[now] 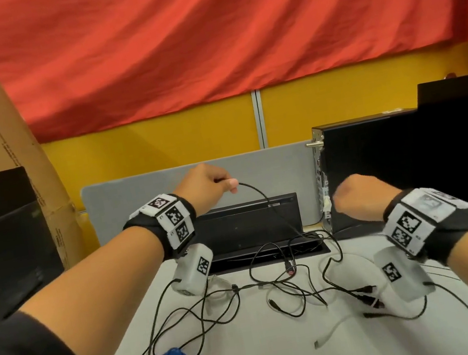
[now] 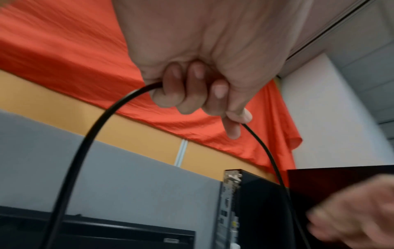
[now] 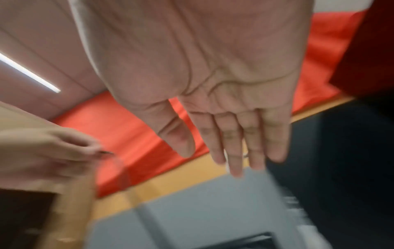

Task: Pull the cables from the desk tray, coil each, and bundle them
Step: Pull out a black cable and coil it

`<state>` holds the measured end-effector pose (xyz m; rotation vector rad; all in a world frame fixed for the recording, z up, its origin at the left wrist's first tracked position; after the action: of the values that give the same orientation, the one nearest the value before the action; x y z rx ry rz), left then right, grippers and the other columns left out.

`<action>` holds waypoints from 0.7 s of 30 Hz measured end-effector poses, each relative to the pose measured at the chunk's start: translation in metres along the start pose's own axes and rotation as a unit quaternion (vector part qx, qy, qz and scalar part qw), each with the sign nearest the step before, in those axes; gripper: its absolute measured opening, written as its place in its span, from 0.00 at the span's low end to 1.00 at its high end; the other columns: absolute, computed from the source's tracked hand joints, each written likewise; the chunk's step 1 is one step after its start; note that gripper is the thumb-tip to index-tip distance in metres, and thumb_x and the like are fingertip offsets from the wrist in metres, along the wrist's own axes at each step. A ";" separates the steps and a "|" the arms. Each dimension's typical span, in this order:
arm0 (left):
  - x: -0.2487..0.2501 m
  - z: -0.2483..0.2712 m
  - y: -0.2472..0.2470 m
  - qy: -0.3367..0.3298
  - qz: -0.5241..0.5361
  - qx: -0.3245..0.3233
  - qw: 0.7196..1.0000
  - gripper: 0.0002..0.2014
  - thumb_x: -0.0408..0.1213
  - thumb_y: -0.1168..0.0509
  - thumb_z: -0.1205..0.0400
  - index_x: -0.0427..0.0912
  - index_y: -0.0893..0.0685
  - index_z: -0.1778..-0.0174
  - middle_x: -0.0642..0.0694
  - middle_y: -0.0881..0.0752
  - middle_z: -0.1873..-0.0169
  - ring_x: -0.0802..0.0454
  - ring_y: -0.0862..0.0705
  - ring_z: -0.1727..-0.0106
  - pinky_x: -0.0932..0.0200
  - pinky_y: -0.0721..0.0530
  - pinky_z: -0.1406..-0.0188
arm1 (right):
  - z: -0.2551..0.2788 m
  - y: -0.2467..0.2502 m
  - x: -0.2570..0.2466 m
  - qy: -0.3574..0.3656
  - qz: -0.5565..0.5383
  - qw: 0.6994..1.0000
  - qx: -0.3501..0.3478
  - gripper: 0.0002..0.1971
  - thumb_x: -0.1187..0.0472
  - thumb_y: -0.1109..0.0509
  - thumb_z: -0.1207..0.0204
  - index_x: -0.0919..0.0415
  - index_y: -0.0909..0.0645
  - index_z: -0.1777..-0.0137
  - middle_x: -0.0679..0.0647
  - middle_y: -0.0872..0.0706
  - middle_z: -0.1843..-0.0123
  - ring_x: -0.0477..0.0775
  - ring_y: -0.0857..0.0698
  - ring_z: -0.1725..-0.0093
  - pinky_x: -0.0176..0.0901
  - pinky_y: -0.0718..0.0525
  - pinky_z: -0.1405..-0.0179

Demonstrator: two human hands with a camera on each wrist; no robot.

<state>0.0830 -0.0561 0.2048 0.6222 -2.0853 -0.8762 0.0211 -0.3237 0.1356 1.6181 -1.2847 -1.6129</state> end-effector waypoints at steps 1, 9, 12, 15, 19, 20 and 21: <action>0.015 -0.001 -0.009 -0.019 0.012 -0.013 1.000 0.12 0.45 0.33 0.17 0.50 0.10 0.64 0.57 0.29 0.88 0.60 0.36 0.85 0.65 0.36 0.80 | 0.006 0.001 -0.025 0.056 -0.022 0.998 0.000 0.13 0.60 0.35 0.21 0.60 0.16 0.40 0.55 0.13 0.41 0.54 0.15 0.43 0.46 0.18 0.42; 0.056 -0.003 -0.035 -0.041 0.085 -0.067 0.993 0.11 0.43 0.31 0.18 0.45 0.10 0.64 0.56 0.27 0.82 0.63 0.34 0.84 0.69 0.35 0.82 | 0.019 0.018 -0.099 0.173 -0.241 0.955 0.004 0.10 0.47 0.26 0.25 0.52 0.09 0.58 0.47 0.16 0.68 0.43 0.22 0.71 0.36 0.23 0.65; 0.029 -0.001 -0.020 -0.008 0.067 -0.061 0.996 0.14 0.48 0.34 0.17 0.49 0.11 0.66 0.53 0.27 0.78 0.60 0.32 0.79 0.68 0.32 0.77 | 0.007 0.038 -0.062 0.152 -0.237 0.956 0.080 0.07 0.51 0.21 0.29 0.49 0.11 0.66 0.41 0.13 0.68 0.39 0.17 0.64 0.37 0.23 0.60; -0.005 0.000 -0.003 0.025 0.054 -0.036 0.998 0.14 0.46 0.34 0.16 0.46 0.10 0.64 0.50 0.29 0.78 0.53 0.33 0.76 0.60 0.33 0.73 | -0.007 0.050 -0.011 0.065 -0.290 0.946 0.130 0.06 0.53 0.19 0.31 0.55 0.08 0.63 0.38 0.15 0.76 0.43 0.18 0.67 0.39 0.23 0.62; -0.029 0.002 0.007 0.044 0.027 -0.005 0.999 0.15 0.44 0.34 0.16 0.42 0.10 0.65 0.56 0.33 0.89 0.60 0.37 0.85 0.60 0.36 0.77 | -0.017 0.059 0.038 -0.032 -0.295 0.935 0.195 0.09 0.54 0.17 0.35 0.58 0.09 0.59 0.54 0.09 0.54 0.57 0.14 0.49 0.45 0.20 0.49; -0.029 0.002 0.006 0.041 0.025 0.000 0.999 0.15 0.44 0.34 0.16 0.43 0.10 0.65 0.56 0.34 0.89 0.60 0.38 0.86 0.60 0.36 0.77 | -0.019 0.060 0.044 -0.050 -0.282 0.936 0.207 0.10 0.54 0.18 0.35 0.58 0.10 0.59 0.57 0.10 0.50 0.57 0.14 0.48 0.46 0.21 0.49; -0.028 0.001 0.005 0.036 0.024 0.004 0.999 0.15 0.44 0.34 0.16 0.44 0.10 0.66 0.55 0.34 0.89 0.60 0.38 0.87 0.60 0.36 0.77 | -0.019 0.061 0.048 -0.064 -0.265 0.938 0.214 0.09 0.54 0.18 0.34 0.58 0.12 0.60 0.58 0.11 0.48 0.57 0.15 0.50 0.46 0.21 0.51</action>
<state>0.0977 -0.0334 0.1949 0.5959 -2.0322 -0.8071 0.0160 -0.3958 0.1697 2.3174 -1.4191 -1.8550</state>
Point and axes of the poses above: each hand's wrist, its own z-axis away from the middle knuckle, its own y-axis out of the back of the hand, x = y × z, the point moved 10 cm from there along -z, towards the middle knuckle
